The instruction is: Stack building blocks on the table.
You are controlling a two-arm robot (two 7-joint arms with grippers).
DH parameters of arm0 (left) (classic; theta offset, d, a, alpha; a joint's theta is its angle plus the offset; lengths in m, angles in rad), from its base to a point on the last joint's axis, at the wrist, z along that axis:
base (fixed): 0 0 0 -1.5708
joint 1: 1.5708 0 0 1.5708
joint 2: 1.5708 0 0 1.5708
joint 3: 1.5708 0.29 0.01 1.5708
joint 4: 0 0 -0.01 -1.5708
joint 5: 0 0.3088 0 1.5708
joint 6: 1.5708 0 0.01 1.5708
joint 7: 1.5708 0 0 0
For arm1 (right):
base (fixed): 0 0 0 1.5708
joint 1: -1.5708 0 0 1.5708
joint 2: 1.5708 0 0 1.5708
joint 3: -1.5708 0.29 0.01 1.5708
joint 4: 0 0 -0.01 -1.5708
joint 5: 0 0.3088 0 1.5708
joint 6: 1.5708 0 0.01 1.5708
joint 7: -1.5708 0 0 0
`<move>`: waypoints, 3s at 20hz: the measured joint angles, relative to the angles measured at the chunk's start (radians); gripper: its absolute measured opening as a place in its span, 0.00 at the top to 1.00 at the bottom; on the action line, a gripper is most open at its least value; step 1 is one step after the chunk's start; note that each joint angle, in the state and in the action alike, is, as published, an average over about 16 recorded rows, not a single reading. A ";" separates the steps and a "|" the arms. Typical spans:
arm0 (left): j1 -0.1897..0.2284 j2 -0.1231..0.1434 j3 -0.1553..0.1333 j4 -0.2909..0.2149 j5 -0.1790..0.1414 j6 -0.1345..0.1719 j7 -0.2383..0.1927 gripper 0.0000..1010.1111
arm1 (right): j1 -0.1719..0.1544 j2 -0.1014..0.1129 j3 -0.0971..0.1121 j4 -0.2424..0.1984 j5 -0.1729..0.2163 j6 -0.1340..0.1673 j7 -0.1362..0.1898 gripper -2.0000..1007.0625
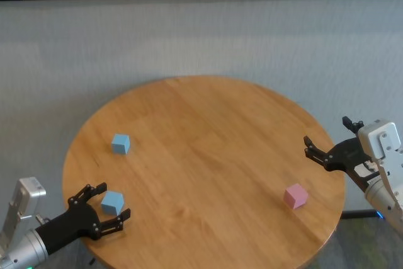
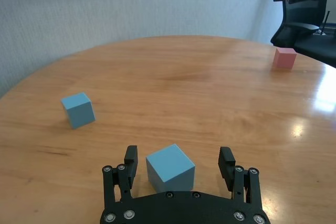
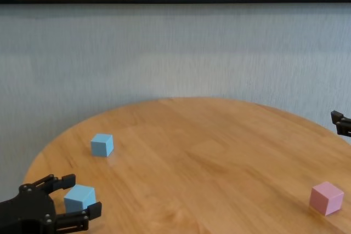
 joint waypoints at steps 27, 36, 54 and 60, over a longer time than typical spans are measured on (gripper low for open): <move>-0.033 -0.029 -0.005 0.068 0.021 0.005 -0.017 0.17 | 0.000 0.000 0.000 0.000 0.000 0.000 0.000 0.00; -0.031 -0.030 -0.007 0.067 0.022 0.001 -0.019 0.39 | 0.000 0.000 0.000 0.000 0.000 0.000 0.000 0.00; 0.005 0.004 -0.014 -0.090 0.046 0.053 0.049 0.46 | 0.000 0.000 0.000 0.000 0.000 0.000 0.000 0.00; -0.020 0.008 0.005 -0.147 0.073 0.088 0.067 0.46 | 0.000 0.000 0.000 0.000 0.000 0.000 0.000 0.00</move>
